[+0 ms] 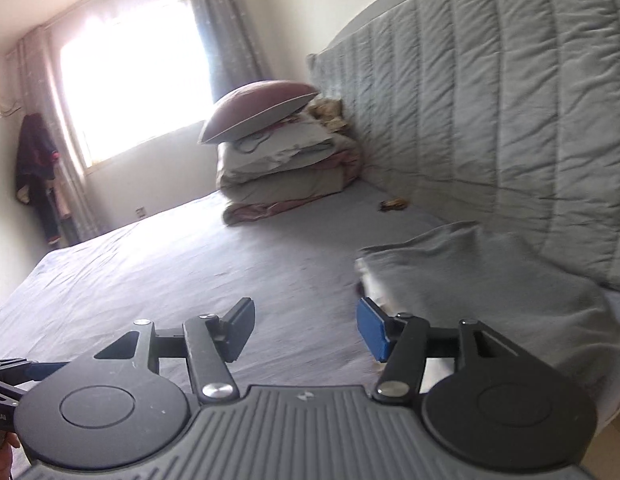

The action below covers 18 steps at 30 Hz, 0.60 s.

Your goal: Fold clothes

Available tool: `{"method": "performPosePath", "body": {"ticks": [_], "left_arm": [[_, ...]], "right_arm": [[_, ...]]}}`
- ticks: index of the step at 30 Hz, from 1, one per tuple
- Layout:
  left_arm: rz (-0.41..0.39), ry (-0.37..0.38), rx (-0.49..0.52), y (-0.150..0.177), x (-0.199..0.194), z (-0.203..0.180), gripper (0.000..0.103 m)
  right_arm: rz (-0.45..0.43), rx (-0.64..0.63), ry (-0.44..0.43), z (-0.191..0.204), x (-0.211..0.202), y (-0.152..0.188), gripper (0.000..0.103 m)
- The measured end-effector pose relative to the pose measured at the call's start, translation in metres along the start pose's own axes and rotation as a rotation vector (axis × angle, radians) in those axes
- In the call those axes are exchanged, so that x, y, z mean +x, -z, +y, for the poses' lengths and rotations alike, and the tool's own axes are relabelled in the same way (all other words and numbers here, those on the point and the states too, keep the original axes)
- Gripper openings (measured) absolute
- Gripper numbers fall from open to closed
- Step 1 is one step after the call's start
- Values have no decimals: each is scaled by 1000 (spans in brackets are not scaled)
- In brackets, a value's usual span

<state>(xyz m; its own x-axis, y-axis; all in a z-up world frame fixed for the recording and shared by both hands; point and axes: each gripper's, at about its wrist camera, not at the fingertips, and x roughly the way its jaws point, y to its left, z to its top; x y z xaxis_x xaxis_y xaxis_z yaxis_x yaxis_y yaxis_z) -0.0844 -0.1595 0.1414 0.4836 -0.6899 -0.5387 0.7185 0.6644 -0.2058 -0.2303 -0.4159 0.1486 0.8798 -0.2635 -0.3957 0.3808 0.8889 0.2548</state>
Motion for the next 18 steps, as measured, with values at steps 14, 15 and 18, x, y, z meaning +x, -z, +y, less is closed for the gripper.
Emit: {"method": "performPosePath", "body": {"ticks": [14,15,18], "left_arm": [[-33,-267,-173,44,-57,82,103],[-31,-284,-187,48,-58,87,103],[-21,-339,-221,59,-60,102,103]], "right_arm": [[44,-74,-160,94,17,28,70],[47,-80,-171,101,19,30,72],[57,-96,-204,123,25,38,76]]}}
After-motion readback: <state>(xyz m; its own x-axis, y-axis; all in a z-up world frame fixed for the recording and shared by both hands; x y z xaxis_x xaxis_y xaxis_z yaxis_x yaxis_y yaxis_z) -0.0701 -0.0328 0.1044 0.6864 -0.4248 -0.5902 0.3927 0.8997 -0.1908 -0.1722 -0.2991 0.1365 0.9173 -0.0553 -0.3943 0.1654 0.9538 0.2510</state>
